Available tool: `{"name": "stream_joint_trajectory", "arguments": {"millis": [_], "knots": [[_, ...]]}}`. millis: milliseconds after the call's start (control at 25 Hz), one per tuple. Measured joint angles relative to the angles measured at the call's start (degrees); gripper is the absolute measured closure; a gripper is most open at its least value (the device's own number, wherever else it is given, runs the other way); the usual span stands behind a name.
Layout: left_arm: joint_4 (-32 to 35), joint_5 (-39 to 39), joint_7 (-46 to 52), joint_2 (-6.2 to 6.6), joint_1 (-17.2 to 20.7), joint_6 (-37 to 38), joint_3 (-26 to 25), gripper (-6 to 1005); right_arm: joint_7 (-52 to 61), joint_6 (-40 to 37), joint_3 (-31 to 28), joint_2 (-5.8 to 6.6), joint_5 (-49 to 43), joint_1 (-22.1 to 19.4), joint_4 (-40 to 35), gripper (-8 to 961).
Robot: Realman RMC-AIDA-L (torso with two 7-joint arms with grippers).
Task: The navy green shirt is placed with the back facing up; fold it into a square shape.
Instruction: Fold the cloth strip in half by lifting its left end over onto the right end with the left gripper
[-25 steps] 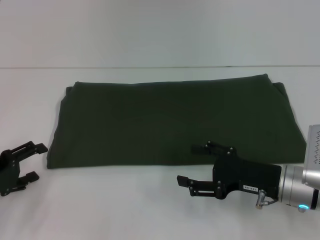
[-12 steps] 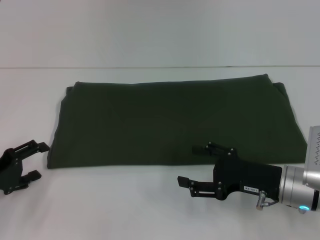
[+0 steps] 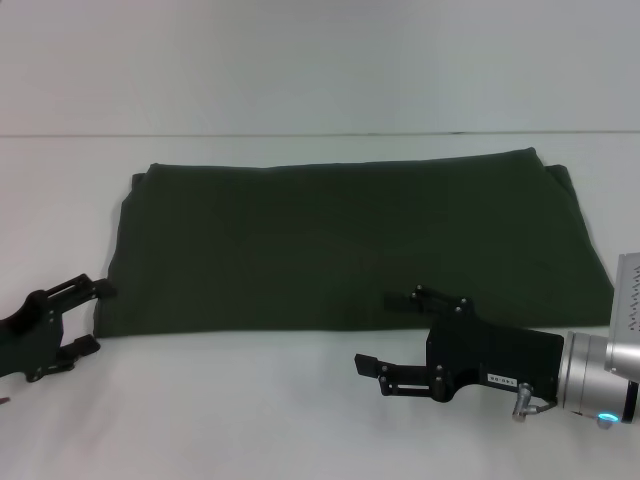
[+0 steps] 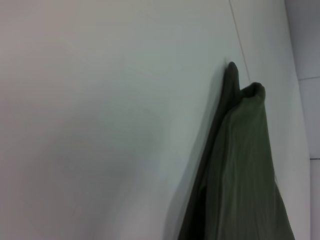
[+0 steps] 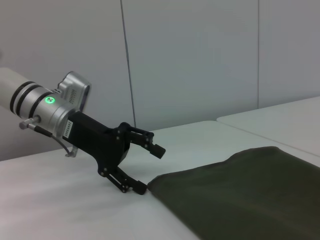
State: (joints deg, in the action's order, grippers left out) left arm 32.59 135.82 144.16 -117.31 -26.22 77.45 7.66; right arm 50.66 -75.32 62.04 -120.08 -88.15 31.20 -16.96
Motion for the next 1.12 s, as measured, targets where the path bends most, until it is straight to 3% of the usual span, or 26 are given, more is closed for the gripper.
{"name": "stream_joint_trajectory", "arguments": {"millis": [680,1120], "knots": [[-3.1,0.2,-1.4,0.21,-3.7,-3.1,0.1,67,0.3,0.0,0.1,-0.06,0.0,0.0,0.2,23],[-1.7,-0.2,-3.5,0.18,-4.5,-3.6,3.6,66,0.3,-0.3,0.0,-0.06,0.0,0.0,0.2,25]]}}
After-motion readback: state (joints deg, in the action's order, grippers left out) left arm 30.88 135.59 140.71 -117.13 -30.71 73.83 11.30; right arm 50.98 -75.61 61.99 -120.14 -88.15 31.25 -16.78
